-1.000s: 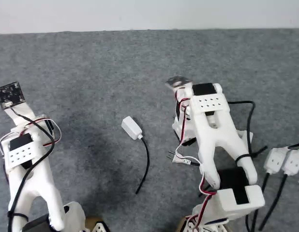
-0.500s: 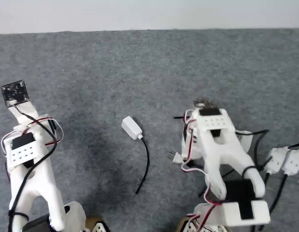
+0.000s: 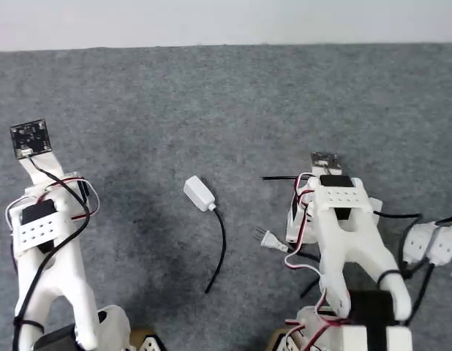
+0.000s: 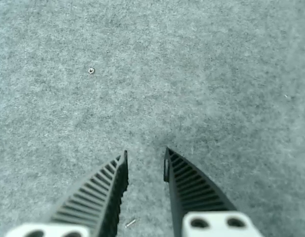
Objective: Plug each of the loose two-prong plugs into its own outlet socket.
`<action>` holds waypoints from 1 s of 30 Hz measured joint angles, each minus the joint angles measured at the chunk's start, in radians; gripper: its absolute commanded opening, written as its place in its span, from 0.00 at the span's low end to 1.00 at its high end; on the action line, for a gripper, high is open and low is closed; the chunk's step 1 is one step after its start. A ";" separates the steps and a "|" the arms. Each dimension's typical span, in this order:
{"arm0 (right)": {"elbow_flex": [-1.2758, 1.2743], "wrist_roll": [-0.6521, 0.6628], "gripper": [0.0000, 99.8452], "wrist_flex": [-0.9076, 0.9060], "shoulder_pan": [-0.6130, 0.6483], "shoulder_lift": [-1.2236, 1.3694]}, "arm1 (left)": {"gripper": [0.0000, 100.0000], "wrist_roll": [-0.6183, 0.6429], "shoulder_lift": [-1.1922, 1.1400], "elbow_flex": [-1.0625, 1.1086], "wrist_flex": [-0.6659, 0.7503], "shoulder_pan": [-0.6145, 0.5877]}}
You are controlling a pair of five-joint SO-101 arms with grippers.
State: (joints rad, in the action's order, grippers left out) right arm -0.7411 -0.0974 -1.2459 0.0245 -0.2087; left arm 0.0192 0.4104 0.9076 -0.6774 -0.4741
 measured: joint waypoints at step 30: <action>-0.207 1.086 0.04 -0.126 -0.348 -0.104 | 0.12 -0.032 0.000 0.000 0.000 0.020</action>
State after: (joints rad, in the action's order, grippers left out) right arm -0.9482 0.9889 -1.3717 -0.3237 -0.3130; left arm -0.0130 0.4104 0.9076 -0.6774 -0.4542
